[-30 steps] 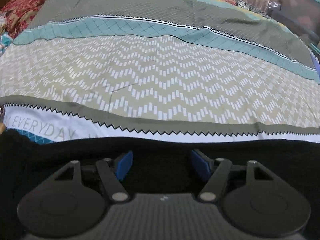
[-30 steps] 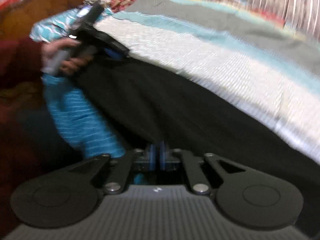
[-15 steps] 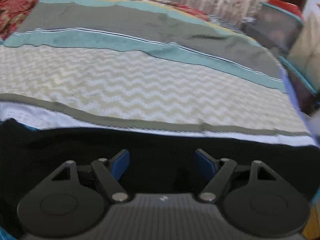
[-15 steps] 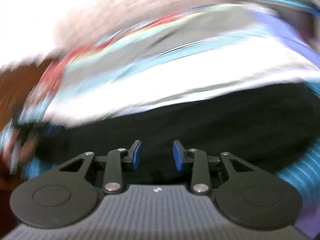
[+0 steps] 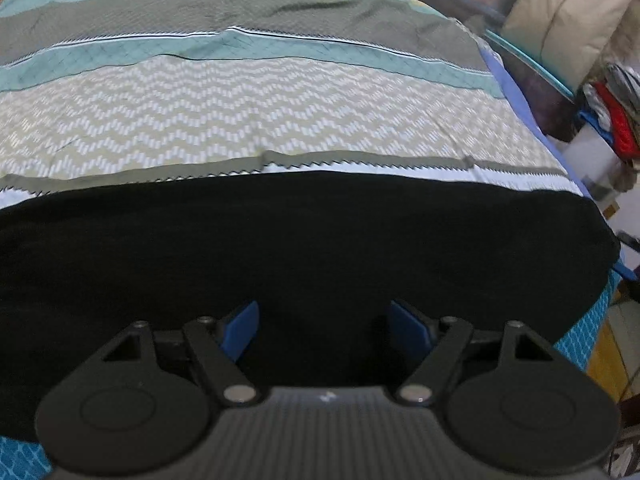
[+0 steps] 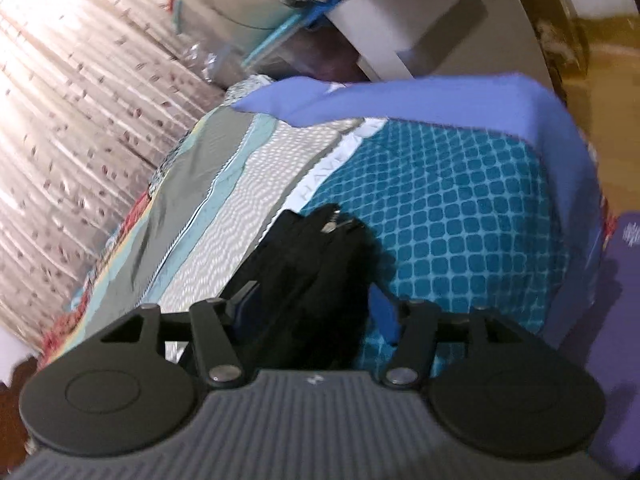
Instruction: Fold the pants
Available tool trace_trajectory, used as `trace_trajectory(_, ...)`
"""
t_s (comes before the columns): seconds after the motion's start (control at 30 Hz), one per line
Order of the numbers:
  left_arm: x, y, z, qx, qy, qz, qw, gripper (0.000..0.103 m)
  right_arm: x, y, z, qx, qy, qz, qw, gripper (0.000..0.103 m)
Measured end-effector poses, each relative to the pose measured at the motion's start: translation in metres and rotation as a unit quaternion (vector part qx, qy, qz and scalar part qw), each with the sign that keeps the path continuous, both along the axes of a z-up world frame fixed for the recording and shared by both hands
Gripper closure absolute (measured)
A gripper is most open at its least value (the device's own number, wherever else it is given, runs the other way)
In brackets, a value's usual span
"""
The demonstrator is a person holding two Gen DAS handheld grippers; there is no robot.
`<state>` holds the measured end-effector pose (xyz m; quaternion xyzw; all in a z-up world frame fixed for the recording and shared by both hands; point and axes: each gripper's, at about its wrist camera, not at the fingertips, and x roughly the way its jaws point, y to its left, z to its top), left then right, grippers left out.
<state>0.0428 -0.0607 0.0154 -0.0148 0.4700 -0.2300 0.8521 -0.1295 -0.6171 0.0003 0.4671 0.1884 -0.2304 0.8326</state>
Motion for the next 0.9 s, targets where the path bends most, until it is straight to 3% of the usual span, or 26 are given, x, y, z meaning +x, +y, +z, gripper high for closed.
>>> trace_trajectory(0.1, -0.002, -0.009, -0.002, 0.019, -0.003, -0.005, 0.9998, 0.029, 0.009, 0.0, -0.017, 0.041, -0.014, 0.018, 0.999, 0.04)
trace_trajectory(0.17, -0.002, -0.014, -0.006, 0.031, -0.004, -0.003, 0.9995, 0.031, 0.02, 0.002, -0.018, 0.035, 0.005, 0.02, 0.999, 0.072)
trace_trajectory(0.2, 0.0, -0.016, -0.007, 0.036, -0.004, 0.0, 0.9993, 0.033, 0.019, 0.0, -0.013, 0.039, 0.008, 0.022, 0.999, 0.082)
trace_trajectory(0.23, -0.001, -0.018, -0.006, 0.04, -0.006, 0.005, 0.9992, 0.036, 0.016, 0.0, -0.005, 0.039, -0.009, 0.018, 0.999, 0.083)
trace_trajectory(0.3, -0.003, -0.02, -0.004, 0.038, -0.014, 0.004, 0.9992, 0.038, 0.002, 0.002, 0.021, 0.011, -0.092, 0.02, 0.995, 0.085)
trace_trajectory(0.37, -0.003, -0.022, -0.005, 0.042, -0.017, 0.007, 0.999, 0.038, -0.009, 0.008, 0.046, -0.037, -0.152, 0.036, 0.987, 0.085)
trace_trajectory(0.43, -0.003, -0.026, -0.01, 0.05, -0.016, 0.014, 0.9985, 0.036, -0.012, 0.011, 0.048, -0.062, -0.171, 0.051, 0.982, 0.085)
trace_trajectory(0.5, -0.005, -0.03, -0.014, 0.062, -0.023, 0.014, 0.9977, 0.035, -0.011, 0.008, 0.027, -0.055, -0.132, 0.044, 0.989, 0.084)
trace_trajectory(0.6, -0.01, -0.034, -0.015, 0.074, -0.033, 0.007, 0.9967, 0.033, -0.012, 0.001, -0.025, 0.007, -0.036, 0.011, 0.999, 0.084)
trace_trajectory(0.67, -0.009, -0.032, -0.015, 0.072, -0.031, 0.006, 0.9969, 0.032, -0.028, 0.004, -0.037, 0.032, -0.081, -0.004, 0.996, 0.084)
trace_trajectory(0.8, -0.008, -0.034, -0.014, 0.071, -0.028, 0.006, 0.9971, 0.024, -0.031, 0.013, -0.027, 0.023, -0.067, -0.008, 0.997, 0.077)
trace_trajectory(0.9, -0.008, -0.032, -0.006, 0.047, -0.018, 0.005, 0.9987, 0.023, -0.036, 0.012, -0.023, 0.039, -0.082, -0.024, 0.996, 0.059)
